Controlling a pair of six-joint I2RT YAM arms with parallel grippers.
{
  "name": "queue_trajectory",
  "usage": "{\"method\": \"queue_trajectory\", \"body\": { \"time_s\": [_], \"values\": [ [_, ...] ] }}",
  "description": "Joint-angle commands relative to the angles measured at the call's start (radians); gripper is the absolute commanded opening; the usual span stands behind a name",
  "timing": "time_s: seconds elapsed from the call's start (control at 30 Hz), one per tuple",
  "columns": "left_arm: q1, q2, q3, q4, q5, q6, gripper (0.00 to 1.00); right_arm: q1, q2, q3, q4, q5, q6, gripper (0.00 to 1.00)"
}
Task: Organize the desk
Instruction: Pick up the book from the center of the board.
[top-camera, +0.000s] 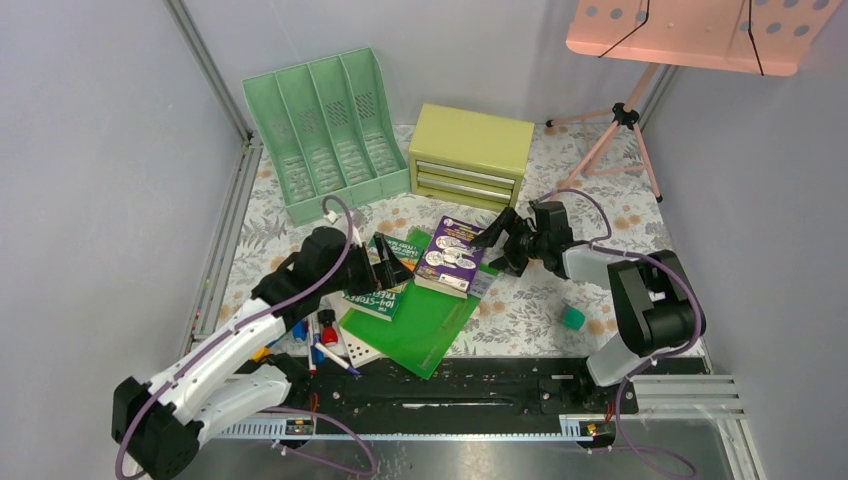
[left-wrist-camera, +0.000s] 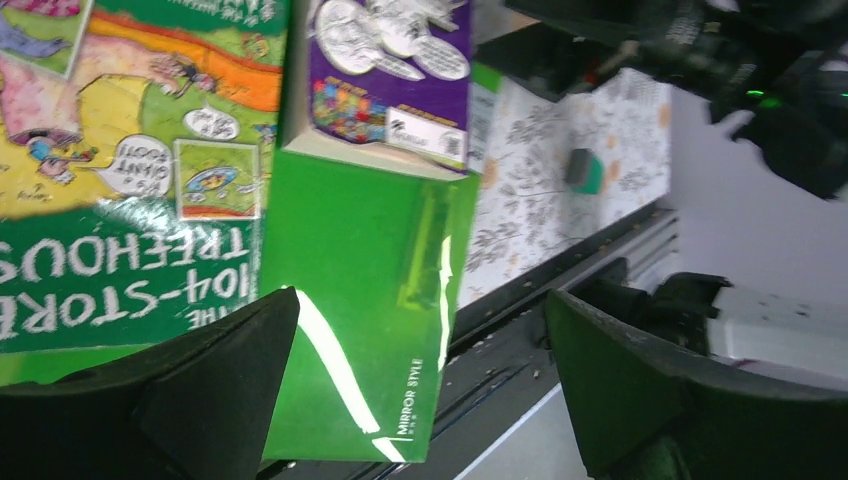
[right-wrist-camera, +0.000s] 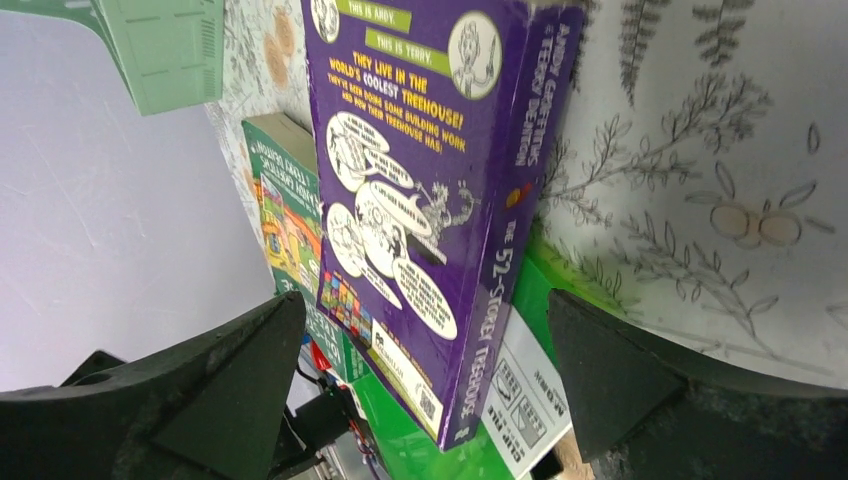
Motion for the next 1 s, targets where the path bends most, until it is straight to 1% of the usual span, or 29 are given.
{"method": "queue_trajectory", "body": {
  "time_s": [0.0, 0.13, 0.2, 0.37, 0.53, 0.63, 0.8, 0.87, 0.97],
  "values": [
    [-0.004, -0.128, -0.047, 0.186, 0.075, -0.036, 0.97, -0.027, 0.05, -0.015, 0.168, -0.047, 0.027, 0.97],
    [-0.004, -0.206, -0.088, 0.255, 0.084, -0.052, 0.99, -0.029, 0.101, -0.02, 0.26, -0.07, 0.053, 0.94],
    [-0.004, -0.223, -0.091, 0.252, 0.081, -0.052, 0.99, -0.029, 0.122, -0.015, 0.263, -0.063, 0.052, 0.93],
    [-0.005, -0.227, -0.078, 0.223, 0.083, -0.043, 0.99, -0.029, 0.164, -0.031, 0.288, -0.051, 0.065, 0.91],
    [-0.005, -0.218, -0.078, 0.222, 0.083, -0.046, 0.99, -0.029, 0.177, -0.063, 0.285, -0.006, 0.065, 0.91],
    [-0.005, -0.199, -0.075, 0.23, 0.097, -0.051, 0.99, -0.028, 0.232, -0.075, 0.391, -0.041, 0.107, 0.9],
    [-0.005, -0.185, -0.07, 0.246, 0.111, -0.06, 0.99, -0.028, 0.345, -0.079, 0.583, -0.1, 0.199, 0.87],
    [-0.004, -0.185, -0.066, 0.246, 0.109, -0.059, 0.99, -0.026, 0.375, -0.079, 0.629, -0.108, 0.231, 0.85],
    [-0.005, -0.182, -0.053, 0.232, 0.104, -0.051, 0.99, -0.024, 0.406, -0.076, 0.644, -0.106, 0.235, 0.8]
  ]
}}
